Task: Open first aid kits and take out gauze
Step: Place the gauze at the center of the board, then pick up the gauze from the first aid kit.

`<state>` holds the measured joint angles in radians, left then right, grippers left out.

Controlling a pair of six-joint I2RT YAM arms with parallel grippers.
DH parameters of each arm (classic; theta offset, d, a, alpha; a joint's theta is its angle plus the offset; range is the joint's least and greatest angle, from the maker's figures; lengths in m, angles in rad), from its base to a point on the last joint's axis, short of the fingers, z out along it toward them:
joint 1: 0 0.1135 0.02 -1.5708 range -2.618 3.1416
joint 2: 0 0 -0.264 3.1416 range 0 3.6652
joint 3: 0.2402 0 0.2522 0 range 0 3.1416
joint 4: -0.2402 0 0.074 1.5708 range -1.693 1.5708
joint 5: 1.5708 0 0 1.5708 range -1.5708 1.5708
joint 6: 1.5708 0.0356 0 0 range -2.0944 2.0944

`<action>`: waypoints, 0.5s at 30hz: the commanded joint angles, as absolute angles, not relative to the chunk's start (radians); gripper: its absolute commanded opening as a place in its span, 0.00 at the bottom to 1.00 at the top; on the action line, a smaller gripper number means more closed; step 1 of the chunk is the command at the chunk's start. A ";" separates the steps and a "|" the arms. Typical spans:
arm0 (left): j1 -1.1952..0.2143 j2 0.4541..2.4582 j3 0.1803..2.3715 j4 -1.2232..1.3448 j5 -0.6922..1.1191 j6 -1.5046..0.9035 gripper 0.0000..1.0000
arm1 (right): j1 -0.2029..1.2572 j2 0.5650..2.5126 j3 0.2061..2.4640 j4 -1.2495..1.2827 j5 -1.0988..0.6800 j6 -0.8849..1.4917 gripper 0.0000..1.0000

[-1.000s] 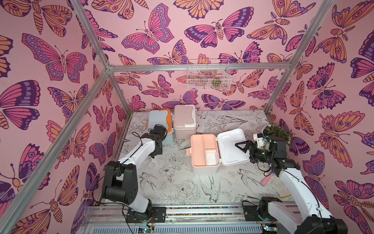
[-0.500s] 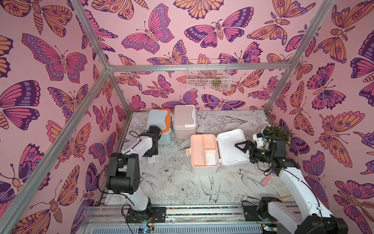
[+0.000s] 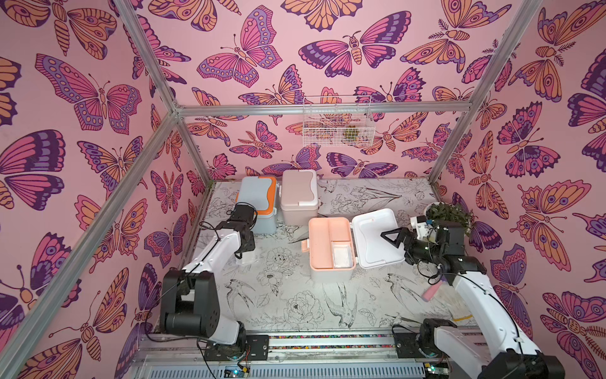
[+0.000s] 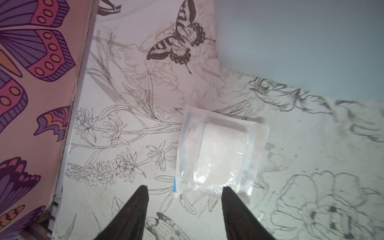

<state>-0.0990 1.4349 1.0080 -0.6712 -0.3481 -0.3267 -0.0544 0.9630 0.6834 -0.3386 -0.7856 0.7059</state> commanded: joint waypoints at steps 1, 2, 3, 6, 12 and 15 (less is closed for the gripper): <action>-0.139 1.346 0.985 -0.660 -0.305 -0.417 0.64 | -0.044 0.937 0.715 -0.357 -0.784 0.695 0.99; -0.151 1.318 0.979 -0.661 -0.291 -0.434 0.65 | -0.044 0.933 0.716 -0.358 -0.784 0.696 0.99; -0.165 1.285 0.972 -0.665 -0.272 -0.455 0.68 | -0.044 0.927 0.716 -0.360 -0.783 0.696 0.99; -0.222 1.161 0.946 -0.664 -0.198 -0.497 0.83 | -0.044 0.912 0.713 -0.368 -0.780 0.694 0.99; -0.407 1.018 0.941 -0.671 -0.104 -0.545 0.99 | -0.044 0.897 0.696 -0.363 -0.775 0.696 0.99; -0.506 1.023 0.972 -0.679 -0.074 -0.577 1.00 | -0.044 0.891 0.690 -0.356 -0.774 0.702 0.99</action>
<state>-0.4465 1.0138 0.9554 -0.6598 -0.1379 -0.5293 -0.0544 0.9070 0.6834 -0.3595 -0.7784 0.7067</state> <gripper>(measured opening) 0.995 0.993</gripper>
